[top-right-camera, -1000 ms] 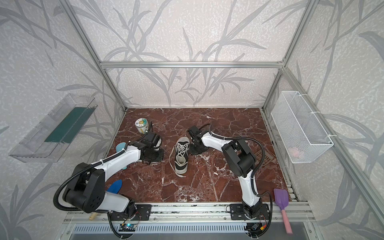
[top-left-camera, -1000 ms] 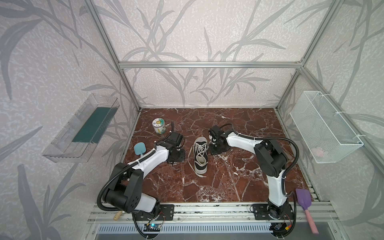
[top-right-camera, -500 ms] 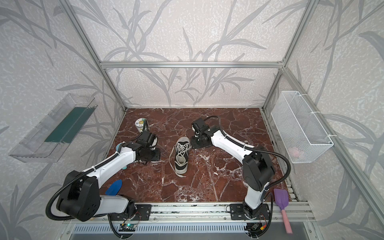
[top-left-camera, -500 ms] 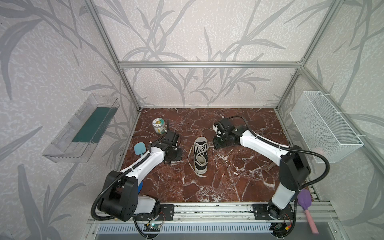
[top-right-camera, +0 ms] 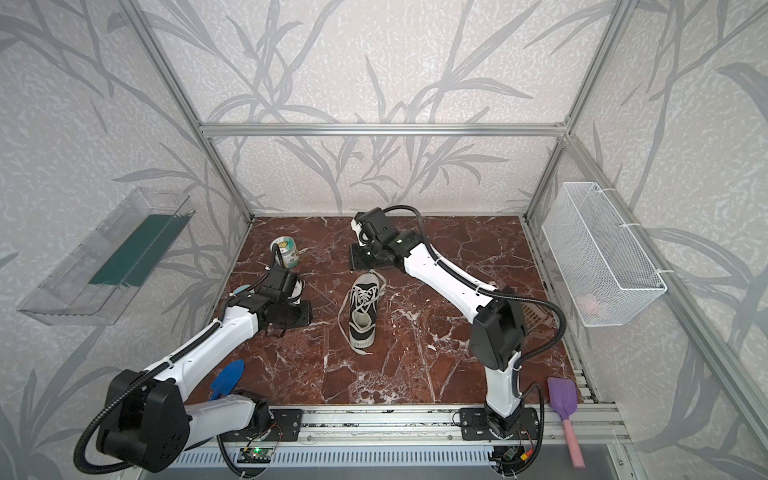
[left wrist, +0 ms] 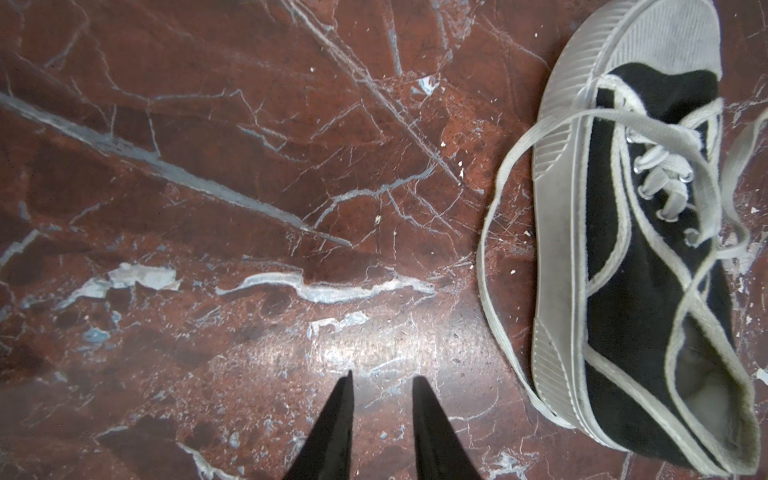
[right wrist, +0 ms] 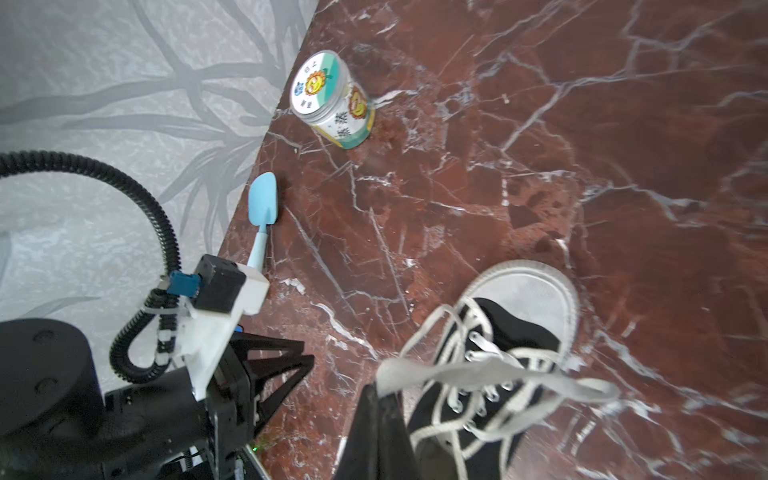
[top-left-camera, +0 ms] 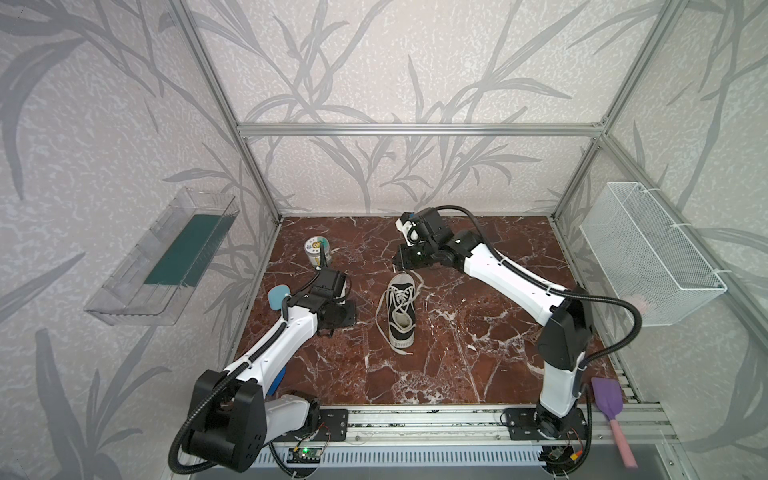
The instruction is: Tie the shoes
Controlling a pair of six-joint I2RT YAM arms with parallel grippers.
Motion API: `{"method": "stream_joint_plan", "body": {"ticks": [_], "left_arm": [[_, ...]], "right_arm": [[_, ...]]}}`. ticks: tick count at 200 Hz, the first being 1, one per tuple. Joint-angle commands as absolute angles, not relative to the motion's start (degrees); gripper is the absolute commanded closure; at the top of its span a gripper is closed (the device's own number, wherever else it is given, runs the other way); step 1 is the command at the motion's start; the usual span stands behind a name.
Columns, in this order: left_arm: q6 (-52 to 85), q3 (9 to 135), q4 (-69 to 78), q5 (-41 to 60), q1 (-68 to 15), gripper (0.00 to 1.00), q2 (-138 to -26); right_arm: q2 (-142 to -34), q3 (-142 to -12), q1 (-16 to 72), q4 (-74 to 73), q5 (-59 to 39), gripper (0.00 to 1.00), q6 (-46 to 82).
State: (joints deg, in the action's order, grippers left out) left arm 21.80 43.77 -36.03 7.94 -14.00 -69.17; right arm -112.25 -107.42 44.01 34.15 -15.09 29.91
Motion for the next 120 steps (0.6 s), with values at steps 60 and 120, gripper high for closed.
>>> {"method": "stream_joint_plan", "body": {"ticks": [60,120], "left_arm": [[27.7,41.0,-37.1,8.9,-12.3,0.72,-64.9],[28.8,40.3,-38.2,6.7,-10.1,0.71,-60.5]], "right_arm": [[-130.7,-124.8,48.9,34.8,-20.8,1.00,38.8],[-142.6,-137.9,50.8,36.8,-22.3,1.00,43.9]]}}
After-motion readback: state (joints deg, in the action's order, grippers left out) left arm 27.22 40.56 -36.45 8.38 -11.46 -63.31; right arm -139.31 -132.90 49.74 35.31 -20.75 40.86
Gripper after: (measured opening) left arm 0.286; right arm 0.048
